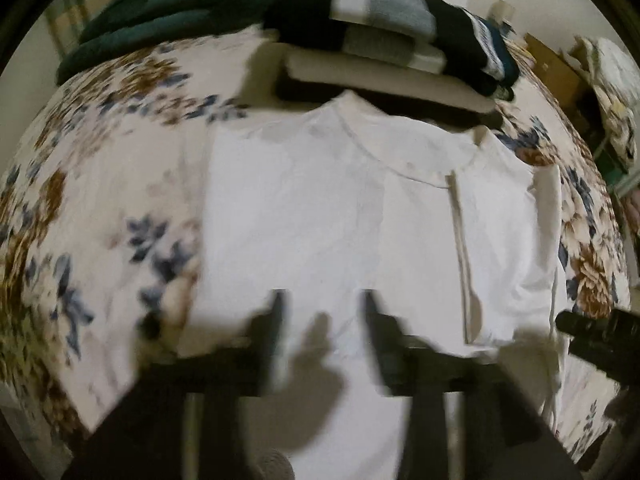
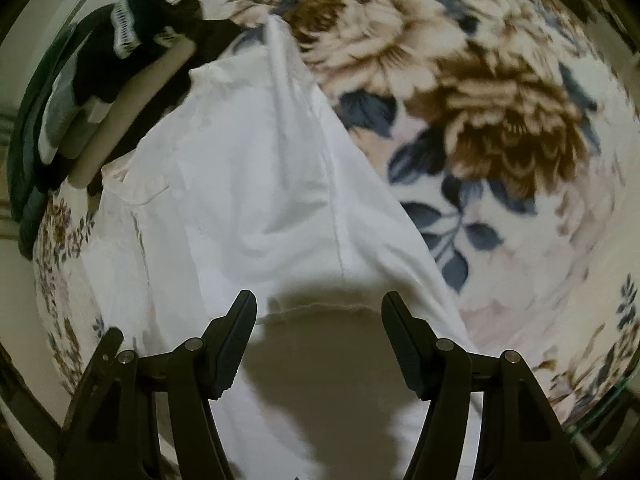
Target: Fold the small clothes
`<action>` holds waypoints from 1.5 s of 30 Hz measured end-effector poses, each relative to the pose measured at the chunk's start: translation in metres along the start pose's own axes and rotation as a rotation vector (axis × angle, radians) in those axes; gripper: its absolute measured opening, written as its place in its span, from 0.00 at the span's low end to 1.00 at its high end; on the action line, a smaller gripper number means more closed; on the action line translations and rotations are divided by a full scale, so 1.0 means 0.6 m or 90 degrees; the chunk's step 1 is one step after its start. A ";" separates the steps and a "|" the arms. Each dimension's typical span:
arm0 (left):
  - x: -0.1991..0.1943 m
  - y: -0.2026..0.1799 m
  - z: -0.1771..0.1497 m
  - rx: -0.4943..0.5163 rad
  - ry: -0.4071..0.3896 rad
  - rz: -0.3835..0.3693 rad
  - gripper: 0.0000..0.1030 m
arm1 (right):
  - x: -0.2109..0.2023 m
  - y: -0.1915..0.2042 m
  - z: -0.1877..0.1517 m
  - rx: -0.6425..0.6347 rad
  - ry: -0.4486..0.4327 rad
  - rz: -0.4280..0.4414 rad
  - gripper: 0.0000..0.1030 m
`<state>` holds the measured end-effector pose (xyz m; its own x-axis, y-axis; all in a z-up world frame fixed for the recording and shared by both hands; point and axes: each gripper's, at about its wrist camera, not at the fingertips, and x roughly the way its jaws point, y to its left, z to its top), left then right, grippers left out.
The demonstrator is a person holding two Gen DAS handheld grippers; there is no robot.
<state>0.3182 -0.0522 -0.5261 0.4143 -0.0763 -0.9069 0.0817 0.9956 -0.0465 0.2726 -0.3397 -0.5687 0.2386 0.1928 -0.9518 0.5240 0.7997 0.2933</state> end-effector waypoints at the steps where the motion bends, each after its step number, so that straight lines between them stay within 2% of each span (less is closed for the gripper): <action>1: -0.007 0.013 -0.003 -0.013 -0.008 0.012 0.84 | -0.003 0.012 0.002 -0.015 -0.001 0.008 0.65; 2: -0.017 0.029 -0.011 -0.024 -0.019 0.024 0.88 | -0.005 0.029 0.005 -0.032 0.002 0.024 0.65; 4: -0.032 0.070 -0.019 -0.053 -0.029 0.068 0.88 | 0.005 0.067 0.010 -0.060 0.025 0.073 0.65; 8: -0.022 0.143 -0.022 -0.100 -0.017 0.152 0.88 | 0.058 0.157 0.028 -0.093 0.069 0.137 0.65; 11: -0.003 0.181 -0.020 -0.130 -0.001 0.191 0.88 | 0.114 0.225 0.055 -0.108 0.084 0.158 0.65; 15: 0.024 0.196 -0.006 -0.145 0.001 0.204 0.88 | 0.182 0.292 0.081 -0.120 0.117 0.153 0.65; 16: 0.033 0.193 0.000 -0.139 0.003 0.206 0.88 | 0.189 0.305 0.082 -0.132 0.114 0.142 0.53; 17: 0.040 0.192 0.005 -0.135 0.006 0.205 0.88 | 0.190 0.314 0.082 -0.147 0.104 0.128 0.35; 18: 0.045 0.187 0.010 -0.131 0.006 0.201 0.88 | 0.192 0.326 0.082 -0.167 0.095 0.101 0.01; 23: 0.071 0.161 0.035 -0.110 0.009 0.177 0.88 | 0.147 0.300 0.086 -0.151 0.033 0.048 0.02; 29: 0.101 0.131 0.052 -0.075 0.025 0.162 0.88 | 0.156 0.268 0.082 -0.136 0.062 0.014 0.02; 30: 0.104 0.127 0.053 -0.066 0.027 0.164 0.88 | 0.157 0.264 0.083 -0.127 0.051 0.032 0.03; 32: 0.102 0.123 0.053 -0.052 0.027 0.168 0.88 | 0.145 0.241 0.087 -0.096 0.078 0.055 0.13; 34: 0.095 0.118 0.051 -0.039 0.021 0.165 0.88 | 0.117 0.209 0.089 -0.062 0.080 0.087 0.43; 36: 0.088 0.109 0.048 -0.024 0.012 0.155 0.88 | 0.073 0.167 0.085 -0.034 0.059 0.101 0.58; 39: 0.080 0.093 0.045 -0.008 0.018 0.143 0.88 | 0.023 0.111 0.074 -0.015 0.047 0.086 0.62; 45: 0.007 0.053 0.039 -0.017 -0.011 0.111 0.88 | -0.061 -0.004 0.066 0.005 0.040 0.060 0.62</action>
<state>0.3435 -0.0222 -0.5214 0.4358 0.0964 -0.8949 -0.0161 0.9949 0.0993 0.2950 -0.3710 -0.5311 0.2359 0.3024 -0.9235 0.5077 0.7720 0.3825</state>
